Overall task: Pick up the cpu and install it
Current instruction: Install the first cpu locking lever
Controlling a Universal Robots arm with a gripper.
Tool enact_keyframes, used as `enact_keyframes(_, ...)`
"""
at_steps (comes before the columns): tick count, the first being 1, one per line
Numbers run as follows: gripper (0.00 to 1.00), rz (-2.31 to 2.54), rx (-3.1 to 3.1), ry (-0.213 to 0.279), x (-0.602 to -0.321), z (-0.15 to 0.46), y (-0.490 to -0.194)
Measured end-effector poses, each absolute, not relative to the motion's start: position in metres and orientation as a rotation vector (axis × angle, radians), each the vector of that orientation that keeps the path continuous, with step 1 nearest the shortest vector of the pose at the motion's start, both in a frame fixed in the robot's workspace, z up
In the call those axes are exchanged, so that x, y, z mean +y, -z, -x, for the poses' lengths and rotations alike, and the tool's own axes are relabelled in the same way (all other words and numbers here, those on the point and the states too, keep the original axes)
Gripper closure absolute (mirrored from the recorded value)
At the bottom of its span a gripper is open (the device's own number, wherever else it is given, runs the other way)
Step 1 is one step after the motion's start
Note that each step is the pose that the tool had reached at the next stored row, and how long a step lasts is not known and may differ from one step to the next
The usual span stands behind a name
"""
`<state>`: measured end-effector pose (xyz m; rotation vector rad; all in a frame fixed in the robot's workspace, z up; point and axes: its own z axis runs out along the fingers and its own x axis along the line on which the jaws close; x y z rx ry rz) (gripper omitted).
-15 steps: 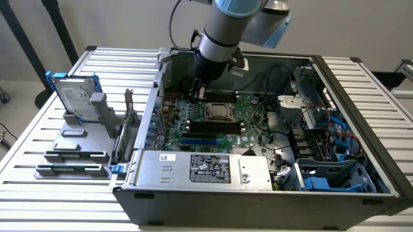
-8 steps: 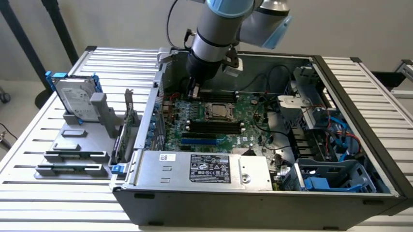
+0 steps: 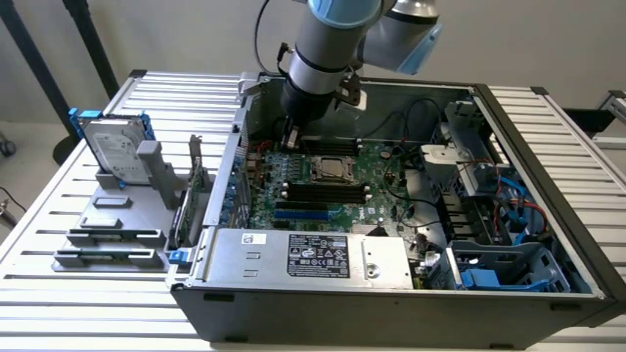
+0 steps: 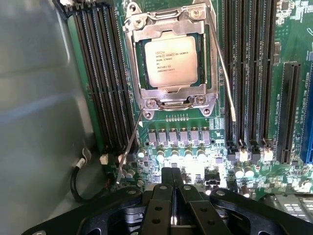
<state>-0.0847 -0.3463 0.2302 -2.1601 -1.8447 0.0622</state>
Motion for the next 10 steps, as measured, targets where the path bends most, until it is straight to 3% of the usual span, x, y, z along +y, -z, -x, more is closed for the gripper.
enact_keyframes(10,0.89,2.217,-1.713,0.005,-0.3463,0.0856,-0.2302)
